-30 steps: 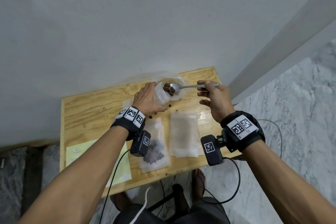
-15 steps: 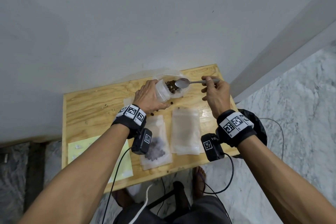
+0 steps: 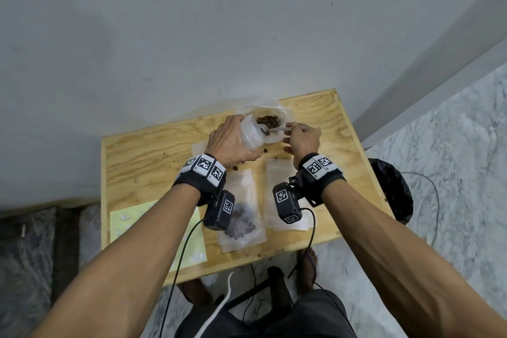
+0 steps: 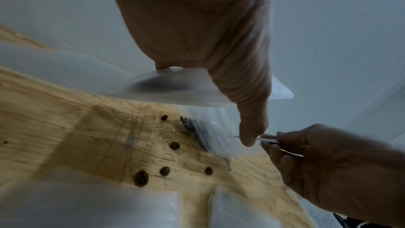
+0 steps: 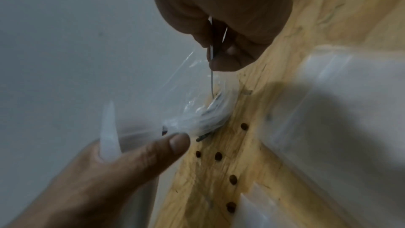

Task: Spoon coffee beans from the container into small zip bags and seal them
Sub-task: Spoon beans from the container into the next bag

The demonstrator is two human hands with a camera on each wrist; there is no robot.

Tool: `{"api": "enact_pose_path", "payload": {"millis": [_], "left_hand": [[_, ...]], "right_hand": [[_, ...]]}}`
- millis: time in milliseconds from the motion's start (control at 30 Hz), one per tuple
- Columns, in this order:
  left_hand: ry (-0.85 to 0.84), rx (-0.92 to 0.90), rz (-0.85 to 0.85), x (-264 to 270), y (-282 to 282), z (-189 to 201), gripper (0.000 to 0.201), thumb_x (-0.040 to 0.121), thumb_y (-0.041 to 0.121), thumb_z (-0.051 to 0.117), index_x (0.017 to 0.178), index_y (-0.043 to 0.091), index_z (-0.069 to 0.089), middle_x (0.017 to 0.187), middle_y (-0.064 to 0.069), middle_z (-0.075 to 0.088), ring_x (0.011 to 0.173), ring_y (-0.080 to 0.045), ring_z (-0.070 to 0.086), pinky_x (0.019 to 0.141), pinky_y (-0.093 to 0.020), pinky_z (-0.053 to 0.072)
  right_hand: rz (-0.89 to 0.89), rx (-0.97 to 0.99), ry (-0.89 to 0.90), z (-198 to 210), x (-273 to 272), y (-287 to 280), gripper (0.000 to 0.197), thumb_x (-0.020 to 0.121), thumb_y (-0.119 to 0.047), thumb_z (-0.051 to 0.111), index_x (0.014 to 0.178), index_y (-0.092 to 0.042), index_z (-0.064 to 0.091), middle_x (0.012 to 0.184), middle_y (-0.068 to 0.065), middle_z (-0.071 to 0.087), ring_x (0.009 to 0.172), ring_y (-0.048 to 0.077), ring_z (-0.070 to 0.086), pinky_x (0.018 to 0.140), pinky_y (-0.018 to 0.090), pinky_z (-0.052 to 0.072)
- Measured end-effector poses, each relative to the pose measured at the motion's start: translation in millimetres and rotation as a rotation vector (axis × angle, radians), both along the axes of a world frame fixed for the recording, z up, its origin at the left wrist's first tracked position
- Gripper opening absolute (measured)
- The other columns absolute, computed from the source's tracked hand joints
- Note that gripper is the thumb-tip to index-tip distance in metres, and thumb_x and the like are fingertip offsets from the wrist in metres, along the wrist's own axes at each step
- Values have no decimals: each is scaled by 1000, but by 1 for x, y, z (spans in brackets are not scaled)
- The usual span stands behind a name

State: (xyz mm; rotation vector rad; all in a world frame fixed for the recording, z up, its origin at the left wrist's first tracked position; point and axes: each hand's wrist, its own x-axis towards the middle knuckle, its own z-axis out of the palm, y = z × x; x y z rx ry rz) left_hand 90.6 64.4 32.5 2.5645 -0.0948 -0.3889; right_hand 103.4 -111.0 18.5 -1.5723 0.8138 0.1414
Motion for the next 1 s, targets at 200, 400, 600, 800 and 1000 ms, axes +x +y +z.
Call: {"api": "enact_pose_path", "payload": {"millis": [200,400,600,800,1000], "left_hand": [[10,19,18,1,1,-2,106,61,57,84,142,14,33,141,-8,43,122,-28,49,100,-46,44],[24,9,23,1,1,-2,107,61,58,84,144,14,31,144,-8,41,127,-28,46,103,-48,41],[29,2,21,2,-1,1,105,63,54,84,144,14,30,144,-9,40,128,-28,45,104,-47,40],[37,-1,12,1,-1,1,105,65,52,83,145,13,28,146,-11,38,130,-29,43,105,-48,39],[23,-18,43,-5,5,3,104,64,56,82,144,14,30,143,-9,40,128,-28,44,104,-47,38]], "right_hand": [[-34,109,-85,28,-9,-30,23,97,-14,47,96,-8,69,84,5,65,64,14,57,49,24,47],[24,123,-187,58,-20,-52,22,96,-13,48,92,-9,70,83,6,63,63,14,56,48,22,44],[177,21,-310,76,-29,-45,23,98,-17,50,90,-12,70,87,4,67,65,13,57,48,25,46],[331,-79,-407,78,-33,-33,20,97,-22,54,100,-14,72,88,0,69,66,10,58,50,28,49],[65,-26,-335,60,-25,-38,21,98,-19,52,101,-9,70,86,1,68,62,12,58,46,25,47]]}}
